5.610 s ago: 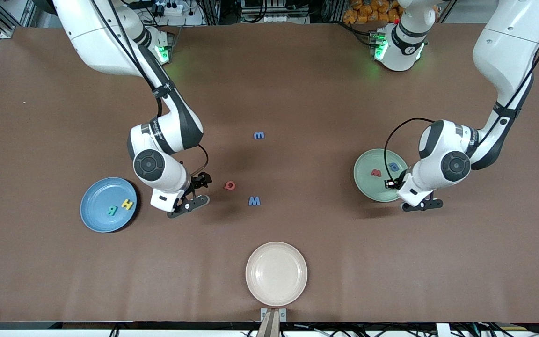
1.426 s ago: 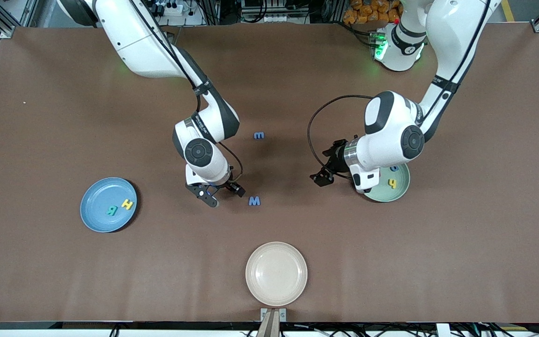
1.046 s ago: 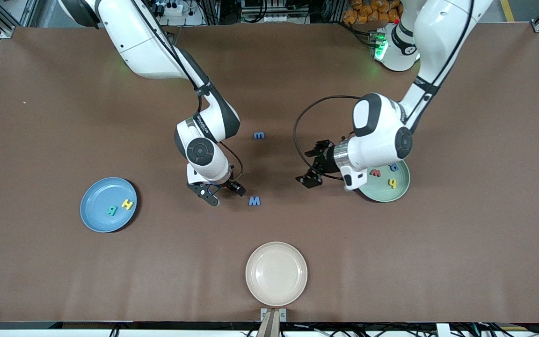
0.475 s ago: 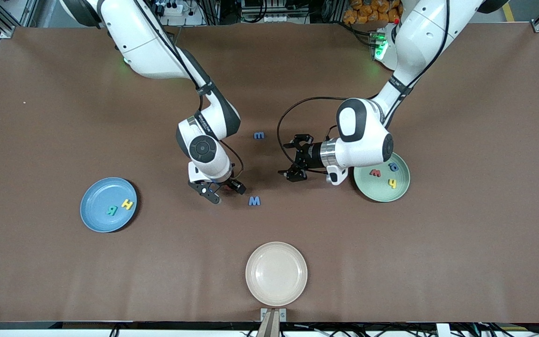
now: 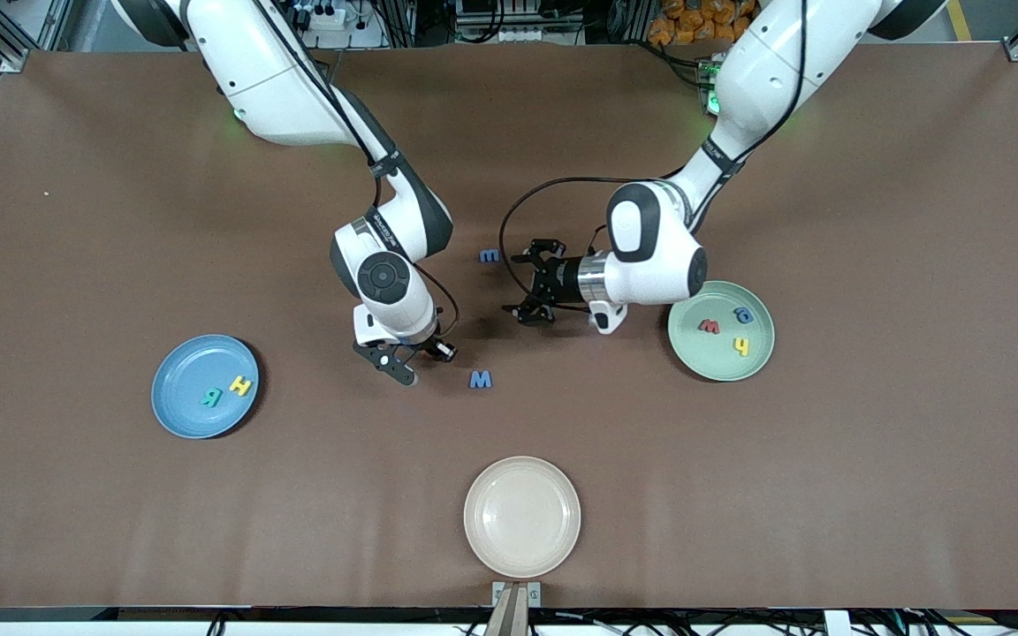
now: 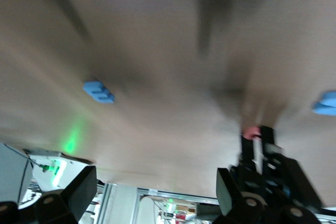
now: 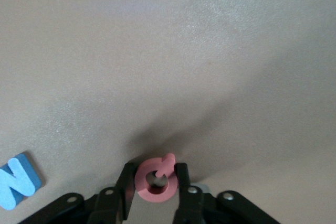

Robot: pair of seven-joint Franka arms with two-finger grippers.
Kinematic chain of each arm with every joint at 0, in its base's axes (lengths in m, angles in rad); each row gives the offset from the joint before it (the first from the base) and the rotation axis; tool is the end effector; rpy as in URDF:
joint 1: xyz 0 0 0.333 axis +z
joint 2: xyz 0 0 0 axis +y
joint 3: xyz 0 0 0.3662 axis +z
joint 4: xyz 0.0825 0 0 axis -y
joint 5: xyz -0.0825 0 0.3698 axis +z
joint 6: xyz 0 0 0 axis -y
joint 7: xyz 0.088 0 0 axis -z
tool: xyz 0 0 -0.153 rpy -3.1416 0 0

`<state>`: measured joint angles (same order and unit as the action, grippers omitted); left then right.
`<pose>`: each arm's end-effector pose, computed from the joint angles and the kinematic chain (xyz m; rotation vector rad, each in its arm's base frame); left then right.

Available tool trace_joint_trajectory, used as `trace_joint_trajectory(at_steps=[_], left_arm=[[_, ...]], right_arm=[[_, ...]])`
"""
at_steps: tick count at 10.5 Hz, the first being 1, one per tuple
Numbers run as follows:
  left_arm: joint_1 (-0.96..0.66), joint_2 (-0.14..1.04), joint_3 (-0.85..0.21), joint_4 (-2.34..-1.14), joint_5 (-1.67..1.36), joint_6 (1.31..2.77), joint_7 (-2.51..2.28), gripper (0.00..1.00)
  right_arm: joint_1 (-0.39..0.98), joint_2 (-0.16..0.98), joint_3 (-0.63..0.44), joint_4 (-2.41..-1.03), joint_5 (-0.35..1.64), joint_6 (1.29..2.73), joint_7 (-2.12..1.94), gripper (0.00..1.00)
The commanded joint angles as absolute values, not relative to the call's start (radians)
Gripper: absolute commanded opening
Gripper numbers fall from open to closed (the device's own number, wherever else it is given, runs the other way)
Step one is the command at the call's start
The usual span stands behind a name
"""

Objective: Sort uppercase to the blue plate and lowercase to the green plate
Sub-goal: 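Carry the pink o to the blue plate while the left gripper grasps m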

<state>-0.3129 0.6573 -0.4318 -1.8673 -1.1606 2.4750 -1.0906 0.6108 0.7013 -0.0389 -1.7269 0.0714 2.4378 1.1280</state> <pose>0.4934 -0.4565 0.2113 1.8532 1.6008 -1.0326 0.5803 0.3793 0.1821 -2.9797 0.9234 0.0143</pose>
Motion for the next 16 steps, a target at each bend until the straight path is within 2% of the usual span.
trace_joint_trajectory(at_steps=[1, 4, 6, 11, 16], left_arm=[[-0.379, 0.678, -0.413, -1.855, -1.232, 2.488, -0.999, 1.0], [-0.478, 0.68, -0.345, -1.856, -1.313, 2.488, -0.899, 1.0], [-0.494, 0.699, -0.345, -1.862, -1.325, 2.488, -0.853, 1.0], [-0.544, 0.703, -0.345, -1.942, -1.345, 2.484, -0.704, 1.0], [-0.554, 0.703, -0.344, -1.957, -1.345, 2.484, -0.696, 1.0]], right_arm=[[0.621, 0.696, -0.046, -1.746, 0.052, 2.456, 1.151, 0.0], [0.609, 0.686, -0.048, -1.74, 0.049, 2.442, 1.122, 0.0], [0.591, 0.669, -0.049, -1.738, 0.043, 2.43, 1.074, 0.0], [0.494, 0.591, -0.049, -1.733, 0.043, 2.297, 0.847, 0.0], [0.35, 0.52, -0.049, -1.741, 0.038, 2.148, 0.524, 0.0]])
